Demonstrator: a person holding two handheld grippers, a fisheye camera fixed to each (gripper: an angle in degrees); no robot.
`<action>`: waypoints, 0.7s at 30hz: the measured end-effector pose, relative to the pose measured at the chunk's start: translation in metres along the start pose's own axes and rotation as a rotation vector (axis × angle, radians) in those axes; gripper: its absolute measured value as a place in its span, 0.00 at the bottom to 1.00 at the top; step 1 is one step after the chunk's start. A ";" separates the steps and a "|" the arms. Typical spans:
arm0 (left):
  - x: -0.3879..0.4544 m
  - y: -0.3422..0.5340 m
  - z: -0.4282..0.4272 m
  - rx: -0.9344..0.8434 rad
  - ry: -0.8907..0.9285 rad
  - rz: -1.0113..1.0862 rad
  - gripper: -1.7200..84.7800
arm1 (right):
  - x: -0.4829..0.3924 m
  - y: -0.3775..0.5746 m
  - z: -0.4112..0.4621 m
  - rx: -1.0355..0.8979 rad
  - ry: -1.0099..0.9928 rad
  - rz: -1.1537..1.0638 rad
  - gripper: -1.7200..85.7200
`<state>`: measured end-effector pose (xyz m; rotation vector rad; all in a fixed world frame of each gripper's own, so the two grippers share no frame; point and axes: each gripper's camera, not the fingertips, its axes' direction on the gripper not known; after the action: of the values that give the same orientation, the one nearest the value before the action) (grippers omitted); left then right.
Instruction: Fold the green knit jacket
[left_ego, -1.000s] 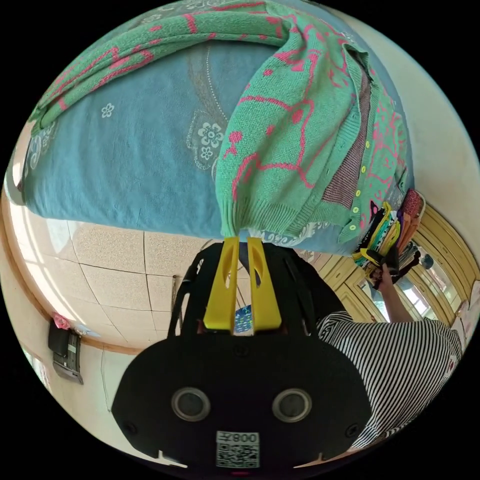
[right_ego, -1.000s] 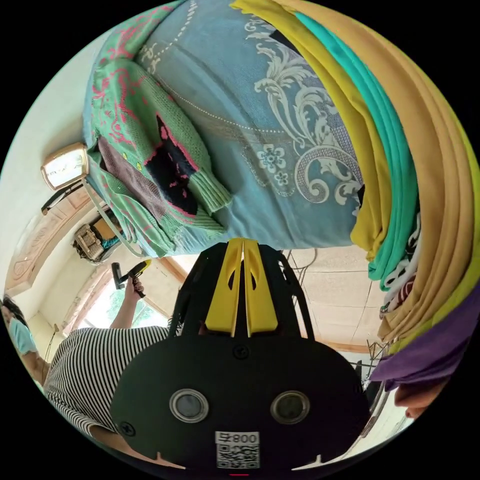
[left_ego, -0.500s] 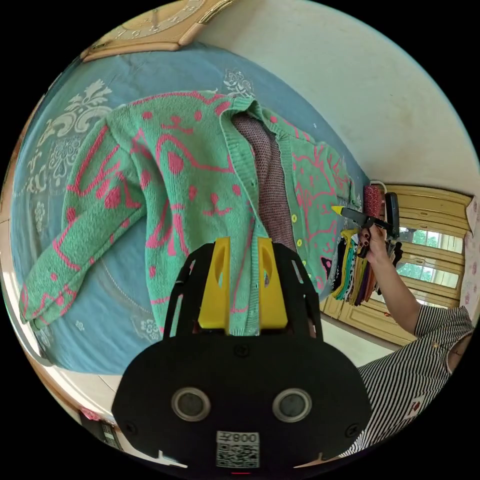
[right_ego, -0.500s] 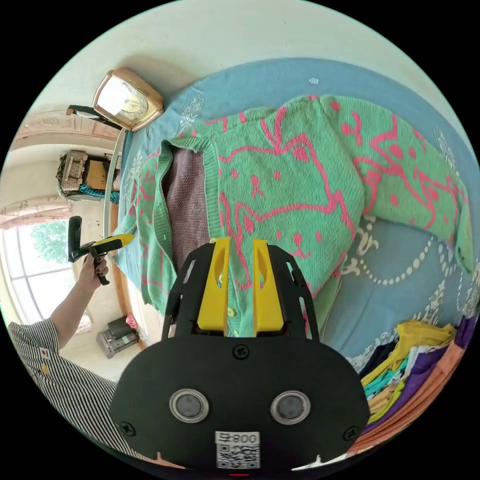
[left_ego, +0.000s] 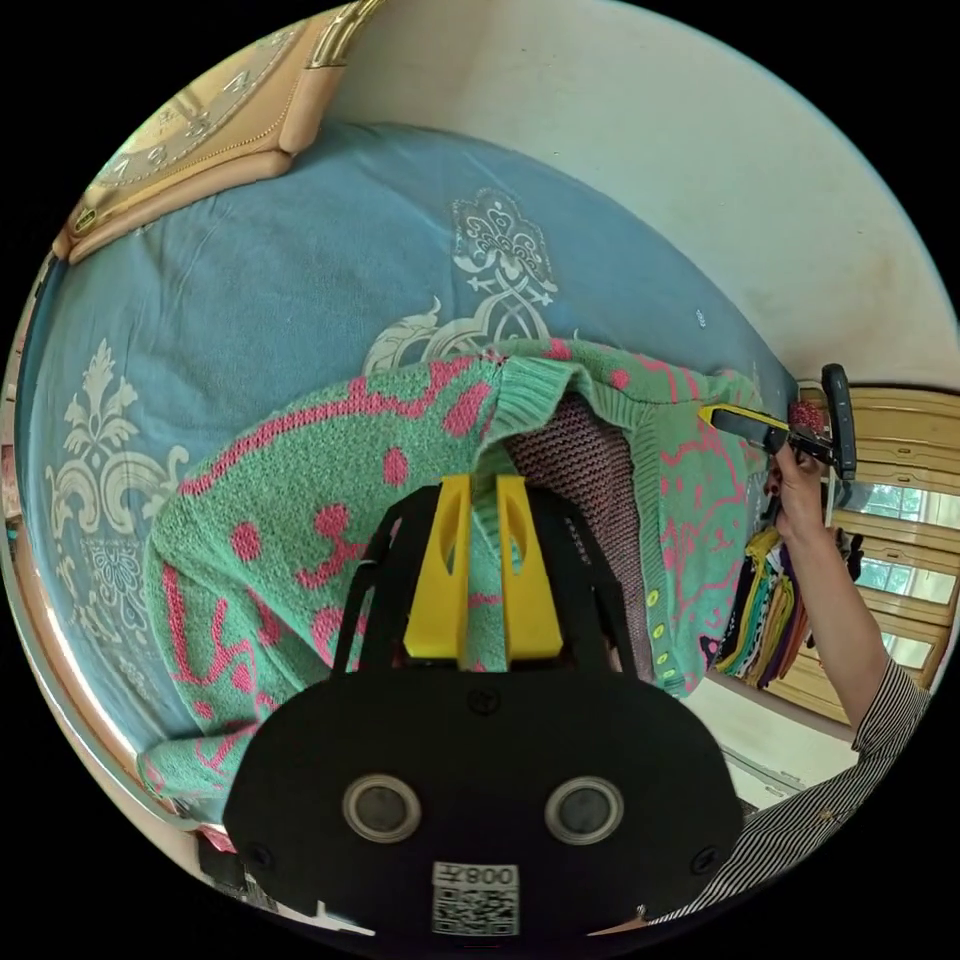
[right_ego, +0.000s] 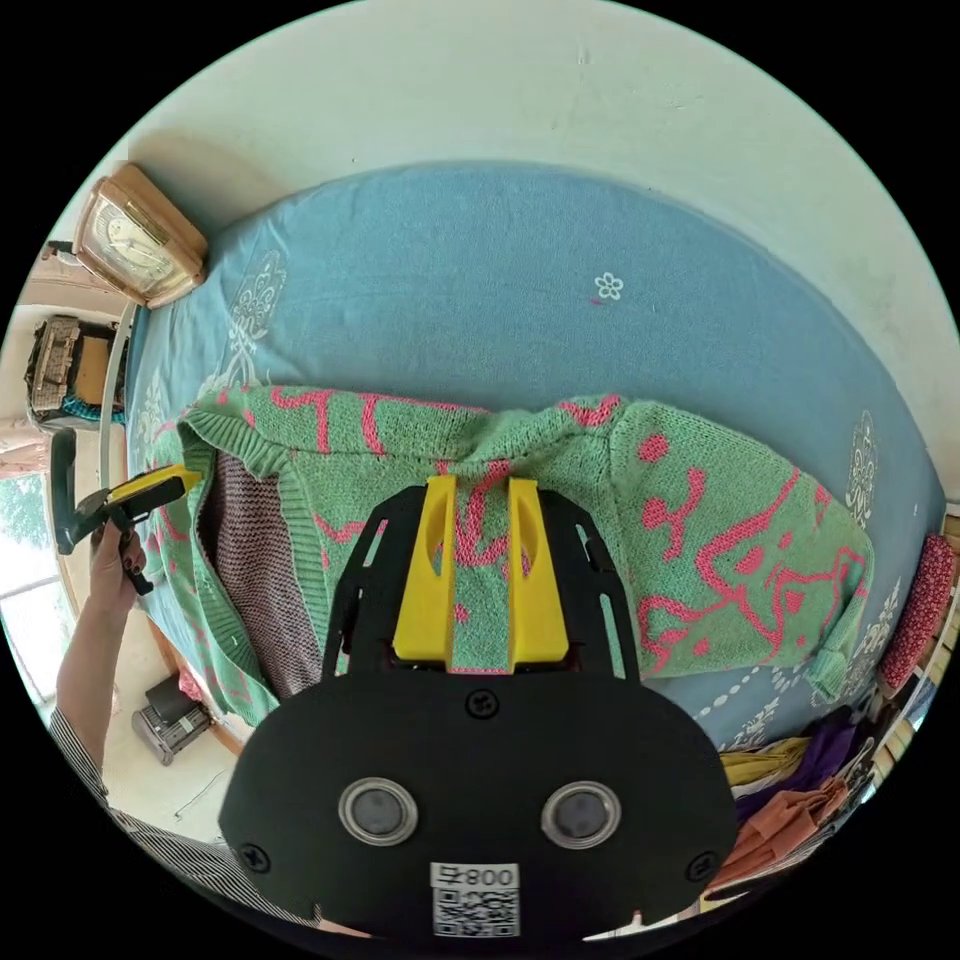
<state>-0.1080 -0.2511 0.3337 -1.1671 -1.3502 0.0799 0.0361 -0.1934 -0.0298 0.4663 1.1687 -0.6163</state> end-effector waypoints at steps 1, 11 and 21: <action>0.004 -0.003 0.003 -0.011 -0.011 0.016 0.05 | -0.001 -0.002 -0.001 0.009 0.000 -0.001 0.08; 0.046 -0.025 -0.075 0.231 0.072 0.188 0.03 | 0.027 -0.006 -0.127 0.190 -0.173 -0.055 0.04; 0.027 -0.087 -0.024 0.137 0.008 0.052 0.04 | 0.080 -0.135 -0.041 -0.059 -0.216 0.110 0.06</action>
<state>-0.1289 -0.2896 0.4170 -1.0860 -1.2876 0.2018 -0.0621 -0.2845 -0.1219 0.4002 0.9468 -0.5221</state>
